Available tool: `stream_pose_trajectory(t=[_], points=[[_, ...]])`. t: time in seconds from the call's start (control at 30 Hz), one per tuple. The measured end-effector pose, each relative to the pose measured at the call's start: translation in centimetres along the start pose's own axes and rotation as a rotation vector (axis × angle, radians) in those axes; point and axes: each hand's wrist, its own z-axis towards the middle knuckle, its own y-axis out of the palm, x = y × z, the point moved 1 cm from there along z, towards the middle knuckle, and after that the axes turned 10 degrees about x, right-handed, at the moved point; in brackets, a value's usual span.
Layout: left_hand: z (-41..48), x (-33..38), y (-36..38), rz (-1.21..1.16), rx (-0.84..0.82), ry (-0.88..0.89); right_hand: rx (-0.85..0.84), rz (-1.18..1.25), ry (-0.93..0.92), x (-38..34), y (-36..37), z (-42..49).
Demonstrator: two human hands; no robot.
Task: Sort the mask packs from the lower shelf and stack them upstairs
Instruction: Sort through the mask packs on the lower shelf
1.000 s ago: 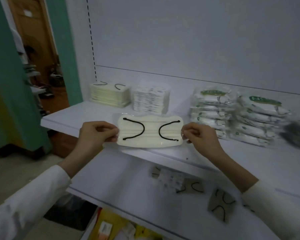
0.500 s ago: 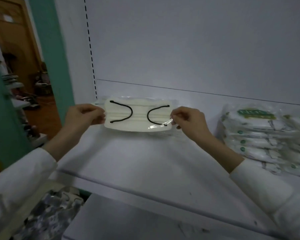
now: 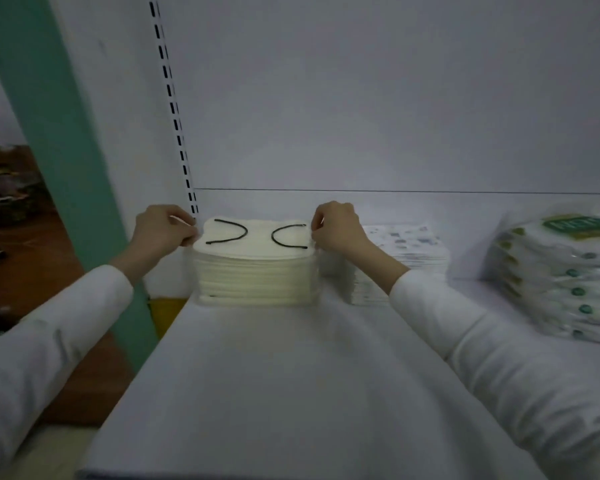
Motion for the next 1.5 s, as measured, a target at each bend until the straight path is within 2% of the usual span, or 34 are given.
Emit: stream_pose_trajectory(t=[0.13,0.33,0.57,0.67,0.8,1.0,1.17,1.33,1.5], points=[[0.7,-0.5,1.1,-0.008,-0.022,0.047,-0.005,-0.069,0.019,-0.1,0.7,0.7],[1.1,-0.8,2.0,0.168,-0.046,0.096,-0.046,-0.157,0.037,-0.9,1.3,0.4],[1.0,-1.4,2.1,0.239,-0.035,0.108,-0.023,-0.295,0.038,-2.0,1.3,-0.4],[0.8,-1.2,1.6,0.315,-0.004,0.194,0.029,-0.359,0.010,-2.3,1.0,-0.6],[-0.5,0.1,0.5,0.337,0.048,0.383,0.146,-0.438,-0.201,-2.6,-0.5,-1.4],[-5.9,3.0,0.1,0.394,-0.029,0.625,0.225,-0.417,-0.460,-2.6,-3.6,-5.1],[-12.7,5.2,-0.2,0.325,-0.065,0.647,0.277,-0.374,-0.600,-1.3,-7.1,-10.6],[-23.1,6.4,-0.5,0.201,-0.062,0.621,0.300,-0.298,-0.744,1.7,-11.0,-19.5],[-34.0,5.6,-0.1,0.054,-0.098,0.610,0.235,-0.264,-0.821,6.4,-13.5,-28.9]])
